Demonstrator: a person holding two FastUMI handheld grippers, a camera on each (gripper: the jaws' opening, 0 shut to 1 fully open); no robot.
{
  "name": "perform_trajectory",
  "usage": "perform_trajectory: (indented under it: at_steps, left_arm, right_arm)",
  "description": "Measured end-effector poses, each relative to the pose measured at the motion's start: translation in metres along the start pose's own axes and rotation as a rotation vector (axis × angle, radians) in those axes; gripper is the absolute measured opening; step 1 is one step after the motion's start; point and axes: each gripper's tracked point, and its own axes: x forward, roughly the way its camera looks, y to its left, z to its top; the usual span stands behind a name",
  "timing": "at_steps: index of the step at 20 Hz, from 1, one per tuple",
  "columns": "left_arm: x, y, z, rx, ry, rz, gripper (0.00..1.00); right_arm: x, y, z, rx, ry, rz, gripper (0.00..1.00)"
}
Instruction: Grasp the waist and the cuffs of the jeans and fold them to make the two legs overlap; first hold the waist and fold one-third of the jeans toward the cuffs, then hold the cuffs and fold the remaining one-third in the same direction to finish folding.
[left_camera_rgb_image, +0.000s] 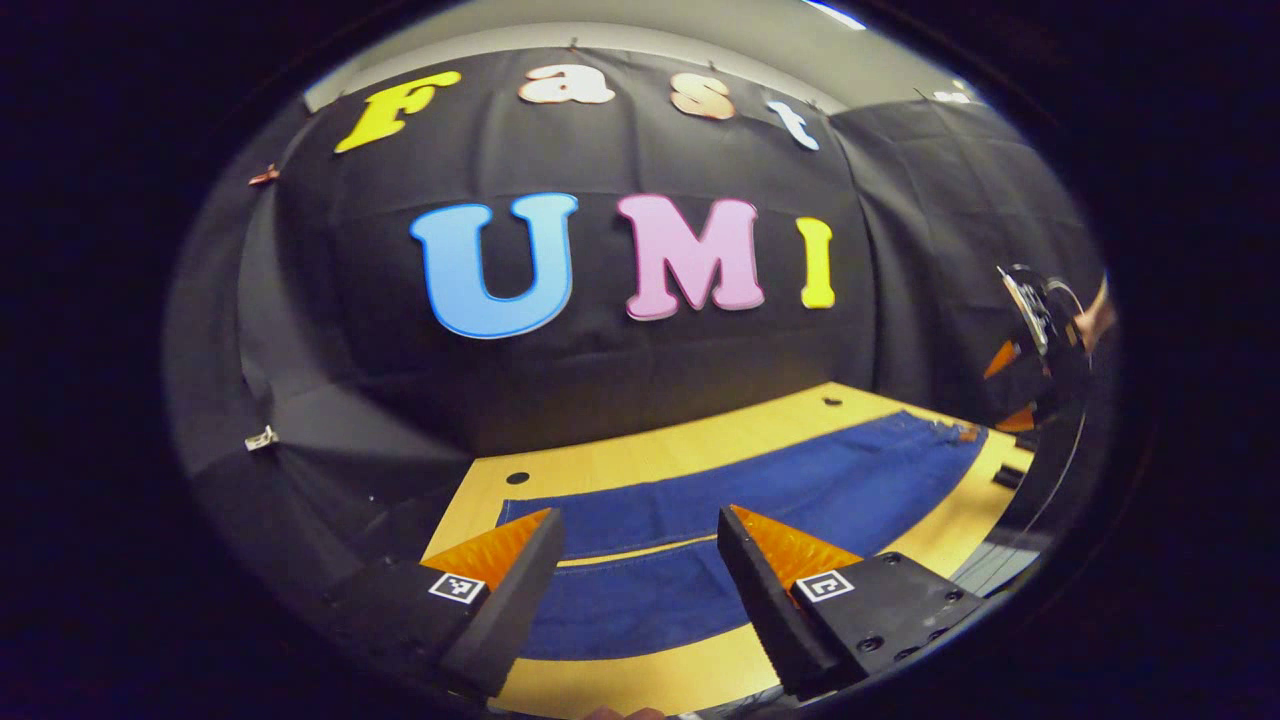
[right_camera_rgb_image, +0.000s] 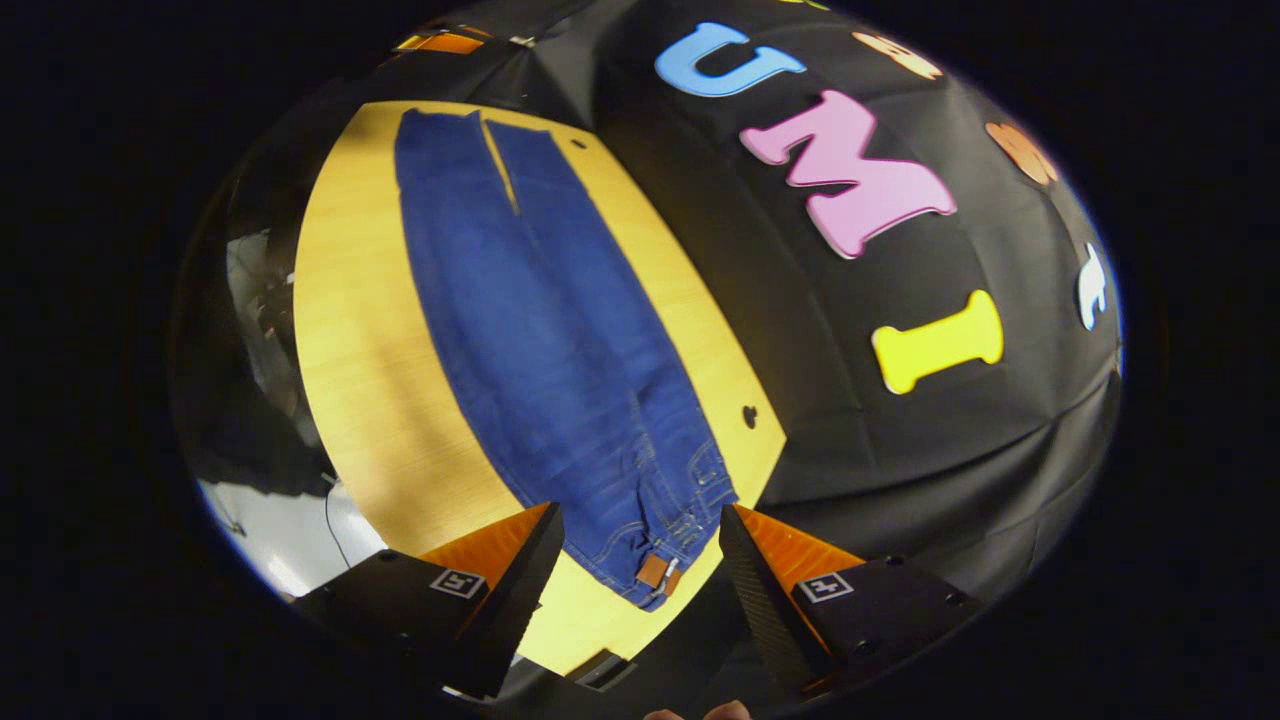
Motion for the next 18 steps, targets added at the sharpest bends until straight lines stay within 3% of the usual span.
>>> perform_trajectory:
  at_steps: [6, 9, 11, 14, 18]
  left_arm:
    - [0.027, 0.004, -0.102, 0.58, 0.326, -0.304, 0.98]
    - [0.026, 0.007, -0.164, 0.76, 0.488, -0.475, 0.98]
    - [0.031, 0.018, -0.188, 0.836, 0.562, -0.526, 0.98]
    - [0.04, 0.034, -0.208, 0.853, 0.656, -0.516, 0.99]
    - [0.034, 0.045, -0.215, 0.909, 0.684, -0.55, 0.96]
  right_arm:
    - [0.065, 0.035, -0.022, -0.204, 0.001, 0.169, 0.97]
    - [0.087, 0.044, -0.041, -0.284, 0.0, 0.236, 0.97]
    - [0.097, 0.045, -0.06, -0.303, 0.025, 0.276, 0.97]
    - [0.108, 0.037, -0.079, -0.33, 0.049, 0.278, 0.97]
    - [0.108, 0.034, -0.094, -0.324, 0.061, 0.277, 0.97]
